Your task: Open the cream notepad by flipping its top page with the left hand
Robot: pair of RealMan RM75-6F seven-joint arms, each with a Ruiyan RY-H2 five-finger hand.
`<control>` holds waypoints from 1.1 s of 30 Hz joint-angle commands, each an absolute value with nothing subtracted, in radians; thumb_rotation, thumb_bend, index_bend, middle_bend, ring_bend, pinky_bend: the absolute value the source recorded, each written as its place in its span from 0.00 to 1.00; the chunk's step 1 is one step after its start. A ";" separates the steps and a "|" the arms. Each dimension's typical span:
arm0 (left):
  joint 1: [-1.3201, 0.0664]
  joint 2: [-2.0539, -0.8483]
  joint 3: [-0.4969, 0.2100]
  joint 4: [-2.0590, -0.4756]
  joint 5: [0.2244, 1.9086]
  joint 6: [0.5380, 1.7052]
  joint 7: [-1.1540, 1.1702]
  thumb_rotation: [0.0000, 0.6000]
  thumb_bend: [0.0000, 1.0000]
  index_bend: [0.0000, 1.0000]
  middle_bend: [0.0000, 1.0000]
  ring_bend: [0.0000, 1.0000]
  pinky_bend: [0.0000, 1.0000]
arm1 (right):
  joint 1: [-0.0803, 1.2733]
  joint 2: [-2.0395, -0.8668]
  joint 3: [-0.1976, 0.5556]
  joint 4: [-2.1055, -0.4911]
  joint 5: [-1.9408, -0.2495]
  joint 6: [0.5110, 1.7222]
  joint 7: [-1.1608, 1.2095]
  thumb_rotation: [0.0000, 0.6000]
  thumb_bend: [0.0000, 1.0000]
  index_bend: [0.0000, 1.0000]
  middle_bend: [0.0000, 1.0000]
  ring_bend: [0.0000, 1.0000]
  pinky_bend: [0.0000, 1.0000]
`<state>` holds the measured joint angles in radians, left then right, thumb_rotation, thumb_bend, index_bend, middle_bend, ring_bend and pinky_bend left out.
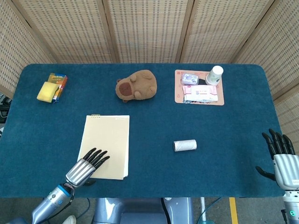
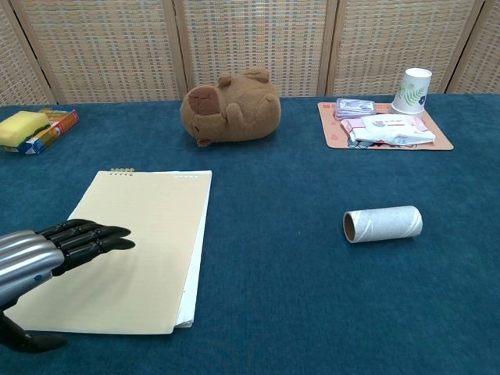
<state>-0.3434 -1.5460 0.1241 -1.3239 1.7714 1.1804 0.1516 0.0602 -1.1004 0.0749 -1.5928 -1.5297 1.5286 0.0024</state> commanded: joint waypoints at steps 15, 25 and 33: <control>-0.365 -1.551 0.123 -1.327 1.739 1.162 0.163 1.00 0.29 0.00 0.00 0.00 0.00 | 0.064 -1.108 0.074 -1.584 -1.529 1.523 0.004 1.00 0.00 0.00 0.00 0.00 0.00; -0.376 -1.563 0.120 -1.310 1.716 1.147 0.160 1.00 0.29 0.00 0.00 0.00 0.00 | 0.065 -1.109 0.074 -1.584 -1.527 1.519 0.005 1.00 0.00 0.00 0.00 0.00 0.00; -0.385 -1.579 0.112 -1.290 1.699 1.144 0.149 1.00 0.35 0.00 0.00 0.00 0.00 | 0.065 -1.108 0.075 -1.582 -1.525 1.521 0.013 1.00 0.00 0.00 0.00 0.00 0.00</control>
<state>-0.3851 -1.5791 0.1126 -1.2903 1.6996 1.1438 0.1493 0.0650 -1.1080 0.0754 -1.5823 -1.5251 1.5212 0.0126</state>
